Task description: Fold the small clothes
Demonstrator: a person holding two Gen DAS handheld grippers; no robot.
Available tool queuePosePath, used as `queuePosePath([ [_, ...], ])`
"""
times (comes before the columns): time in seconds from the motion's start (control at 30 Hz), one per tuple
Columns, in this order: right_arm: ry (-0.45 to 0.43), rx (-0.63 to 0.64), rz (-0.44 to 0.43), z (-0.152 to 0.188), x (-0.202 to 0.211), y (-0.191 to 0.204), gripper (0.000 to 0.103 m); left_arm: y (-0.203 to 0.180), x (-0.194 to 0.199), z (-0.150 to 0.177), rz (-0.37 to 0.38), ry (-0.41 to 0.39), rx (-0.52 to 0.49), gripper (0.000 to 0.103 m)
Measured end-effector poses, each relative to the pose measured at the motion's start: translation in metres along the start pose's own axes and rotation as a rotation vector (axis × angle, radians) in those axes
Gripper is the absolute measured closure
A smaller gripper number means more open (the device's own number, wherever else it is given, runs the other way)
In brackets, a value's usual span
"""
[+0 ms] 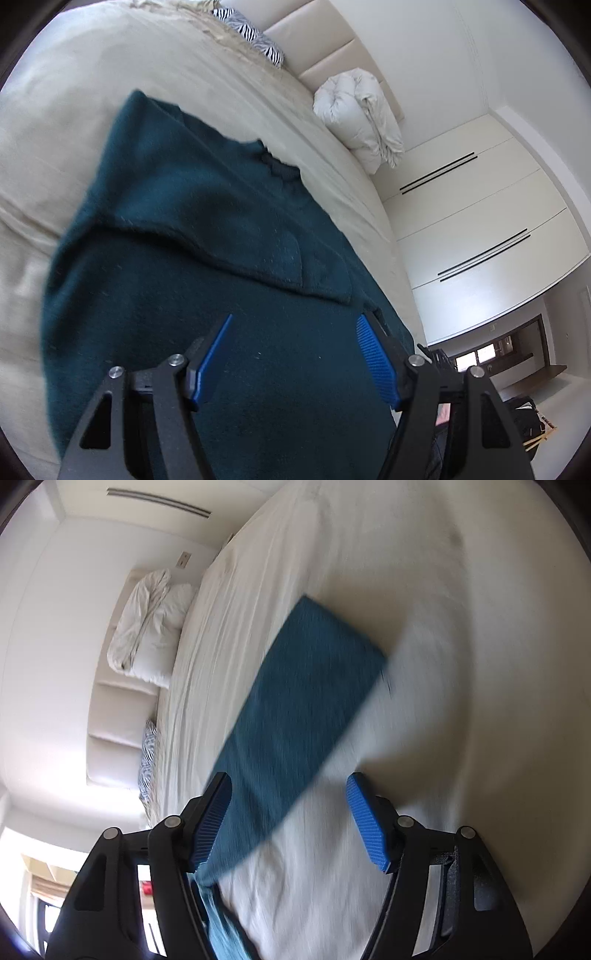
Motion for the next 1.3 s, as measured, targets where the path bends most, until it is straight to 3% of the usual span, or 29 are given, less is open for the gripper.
queuePosePath([
  [0.17,-0.037,-0.076,-0.005,-0.034,-0.013,-0.015,0.061,-0.009,-0.02,0.009,-0.006,0.031,0.001,0.033],
  [0.33,-0.052,-0.005,0.06,-0.068,-0.01,-0.017,0.094,-0.007,-0.03,0.005,0.008,0.039,0.04,0.033],
  [0.43,-0.081,0.099,0.072,-0.072,0.001,0.018,0.094,-0.008,-0.037,-0.002,0.024,0.035,0.064,0.033],
  [0.5,-0.073,0.263,0.084,-0.055,0.003,0.064,0.094,-0.012,-0.043,-0.006,0.04,0.036,0.08,0.033],
  [0.6,-0.03,0.567,0.068,0.005,-0.003,0.147,0.094,-0.019,-0.052,-0.01,0.071,0.04,0.096,0.033],
  [0.7,0.085,0.883,0.029,0.113,-0.021,0.212,0.094,-0.023,-0.063,-0.01,0.108,0.06,0.136,0.033],
  [0.83,0.212,1.206,0.05,0.246,-0.055,0.229,0.094,-0.027,-0.081,-0.004,0.149,0.093,0.18,0.033],
  [0.93,0.299,1.247,0.072,0.3,-0.078,0.209,0.094,-0.029,-0.097,0.003,0.176,0.122,0.228,0.032],
  [1.0,0.317,1.247,0.104,0.316,-0.087,0.197,0.093,-0.033,-0.108,0.007,0.184,0.138,0.244,0.022],
  [1.1,0.369,1.223,0.132,0.331,-0.084,0.167,0.088,-0.041,-0.125,0.011,0.181,0.16,0.247,0.017],
  [1.17,0.367,1.22,0.104,0.345,-0.073,0.153,0.084,-0.046,-0.137,0.015,0.166,0.18,0.237,0.017],
  [1.2,0.37,1.223,0.089,0.346,-0.071,0.146,0.075,-0.05,-0.142,0.017,0.154,0.189,0.226,0.017],
  [1.23,0.381,1.224,0.082,0.35,-0.065,0.136,0.056,-0.053,-0.147,0.019,0.144,0.197,0.212,0.018],
  [1.27,0.394,1.217,0.074,0.351,-0.059,0.133,0.045,-0.057,-0.152,0.022,0.124,0.208,0.196,0.022],
  [1.3,0.397,1.2,0.058,0.354,-0.051,0.132,0.035,-0.058,-0.155,0.025,0.111,0.214,0.189,0.033],
])
Point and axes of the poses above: each gripper's, at about its wrist camera, not at the fingertips, and x roughly against the way its jaws point, y to its left, z to its underside, the point moved 10 cm from there along -x, roughly the way its jaws point, and after that the axes turned 1 degree about x, right-handed, at the moved point
